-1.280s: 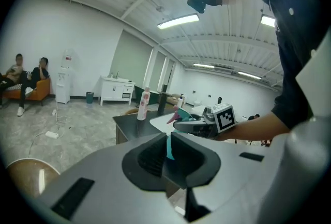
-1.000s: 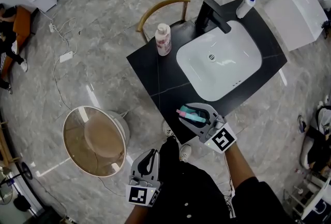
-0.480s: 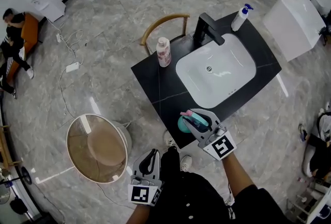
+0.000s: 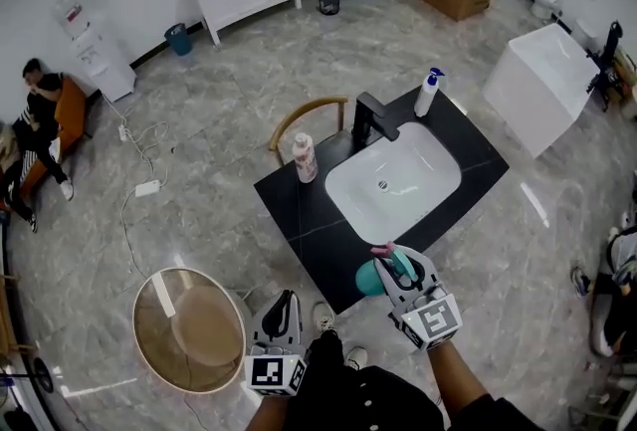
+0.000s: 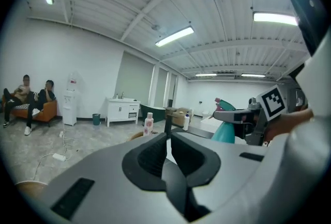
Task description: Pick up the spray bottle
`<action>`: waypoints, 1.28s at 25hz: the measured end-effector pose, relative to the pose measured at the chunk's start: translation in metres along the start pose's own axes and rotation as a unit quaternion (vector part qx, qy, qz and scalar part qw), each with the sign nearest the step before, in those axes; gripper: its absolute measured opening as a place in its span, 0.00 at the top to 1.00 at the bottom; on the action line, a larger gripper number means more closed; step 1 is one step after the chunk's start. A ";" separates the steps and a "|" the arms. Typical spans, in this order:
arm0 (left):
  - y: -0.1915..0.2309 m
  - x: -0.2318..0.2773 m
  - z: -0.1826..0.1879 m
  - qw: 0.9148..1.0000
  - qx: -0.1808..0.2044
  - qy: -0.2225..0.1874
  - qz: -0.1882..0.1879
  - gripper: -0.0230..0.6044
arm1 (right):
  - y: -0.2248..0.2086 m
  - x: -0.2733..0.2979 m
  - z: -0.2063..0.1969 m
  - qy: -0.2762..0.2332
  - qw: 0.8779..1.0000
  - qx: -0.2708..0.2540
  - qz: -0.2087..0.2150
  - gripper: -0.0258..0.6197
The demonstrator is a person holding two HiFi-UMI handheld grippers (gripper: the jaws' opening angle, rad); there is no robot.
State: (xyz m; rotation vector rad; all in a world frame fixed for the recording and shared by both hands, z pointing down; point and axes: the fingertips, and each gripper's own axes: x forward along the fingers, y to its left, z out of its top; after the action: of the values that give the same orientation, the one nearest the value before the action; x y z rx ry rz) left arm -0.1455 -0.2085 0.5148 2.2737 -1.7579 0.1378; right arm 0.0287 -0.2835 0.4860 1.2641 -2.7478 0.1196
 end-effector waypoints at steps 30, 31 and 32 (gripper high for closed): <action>-0.048 -0.047 0.057 0.996 0.047 -0.068 -0.027 0.91 | -0.034 -0.158 0.038 -0.056 0.982 0.013 -0.182 0.81; -0.048 -0.048 0.058 0.996 0.047 -0.070 -0.027 0.91 | -0.034 -0.158 0.038 -0.056 0.982 0.013 -0.182 0.81; -0.048 -0.048 0.058 0.996 0.047 -0.071 -0.026 0.91 | -0.033 -0.157 0.038 -0.056 0.982 0.012 -0.181 0.81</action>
State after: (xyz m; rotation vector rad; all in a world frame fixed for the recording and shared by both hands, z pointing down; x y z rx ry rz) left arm -0.1171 -0.1674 0.4406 2.4497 -1.7926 0.0511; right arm 0.1526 -0.1915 0.4279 1.8027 -2.5550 0.0506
